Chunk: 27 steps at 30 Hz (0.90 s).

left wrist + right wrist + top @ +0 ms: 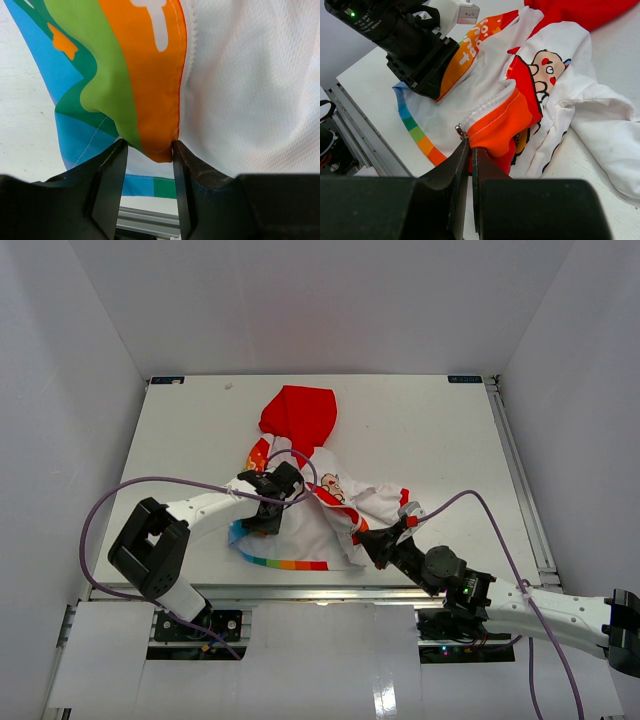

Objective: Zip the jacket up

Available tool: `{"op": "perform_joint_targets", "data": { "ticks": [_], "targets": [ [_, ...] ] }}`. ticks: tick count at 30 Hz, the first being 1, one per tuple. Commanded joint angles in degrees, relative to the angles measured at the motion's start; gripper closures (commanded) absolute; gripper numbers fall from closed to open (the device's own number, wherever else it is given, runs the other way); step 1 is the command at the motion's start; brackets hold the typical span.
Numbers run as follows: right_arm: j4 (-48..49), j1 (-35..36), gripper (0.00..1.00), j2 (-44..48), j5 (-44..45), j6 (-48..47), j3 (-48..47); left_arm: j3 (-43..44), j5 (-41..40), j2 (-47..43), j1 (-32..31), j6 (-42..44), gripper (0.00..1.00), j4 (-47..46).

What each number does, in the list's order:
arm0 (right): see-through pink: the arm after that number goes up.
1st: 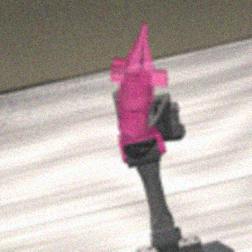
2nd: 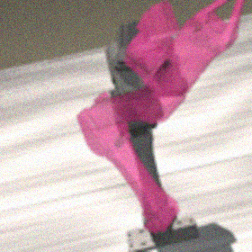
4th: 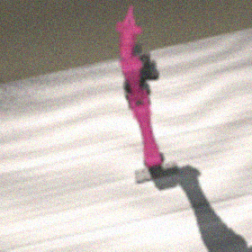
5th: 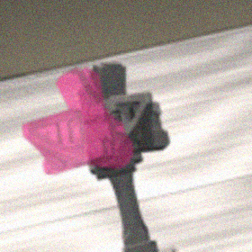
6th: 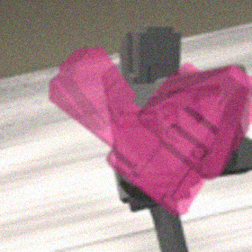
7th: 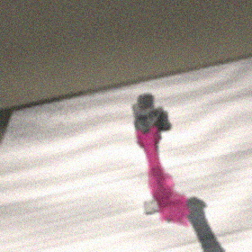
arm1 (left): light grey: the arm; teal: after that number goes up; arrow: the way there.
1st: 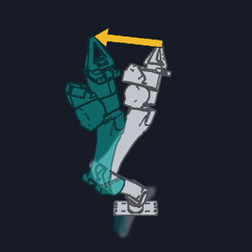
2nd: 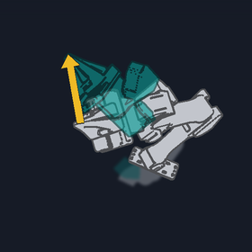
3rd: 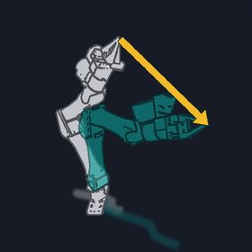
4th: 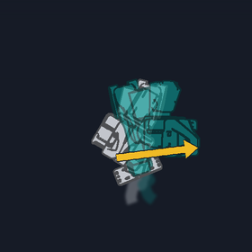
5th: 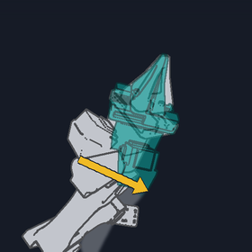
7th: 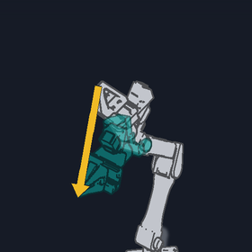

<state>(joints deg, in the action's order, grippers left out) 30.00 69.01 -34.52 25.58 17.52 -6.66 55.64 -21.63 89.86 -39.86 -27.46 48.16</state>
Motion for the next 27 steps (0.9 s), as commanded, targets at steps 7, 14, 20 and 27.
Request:
{"op": "perform_joint_targets", "data": {
  "ticks": [7, 14, 20, 27],
  "targets": [
    [2.35, -0.13, 0.92, 0.94, 1.23, -0.27, 0.48, 1.95, -1.12, 2.59, 0.24, 0.32, 0.52, -2.0],
    [2.35, -0.16, 0.92, 0.68, 1.1, -0.2, 0.5, 1.88, -0.73, 2.87, 0.25, 0.12, 0.72, -1.79],
    [2.35, -0.11, 0.92, -0.2, 0.67, -0.29, 0.13, 1.49, 0.49, 0.38, 0.22, 0.88, 0.88, -3.52],
    [3.51, -0.11, 0.92, -3.72, -1.0, -0.8, -1.58, -2.03, 9.05, -8.8, 0.56, 3.86, 1.0, -12.62]
  ]
}}
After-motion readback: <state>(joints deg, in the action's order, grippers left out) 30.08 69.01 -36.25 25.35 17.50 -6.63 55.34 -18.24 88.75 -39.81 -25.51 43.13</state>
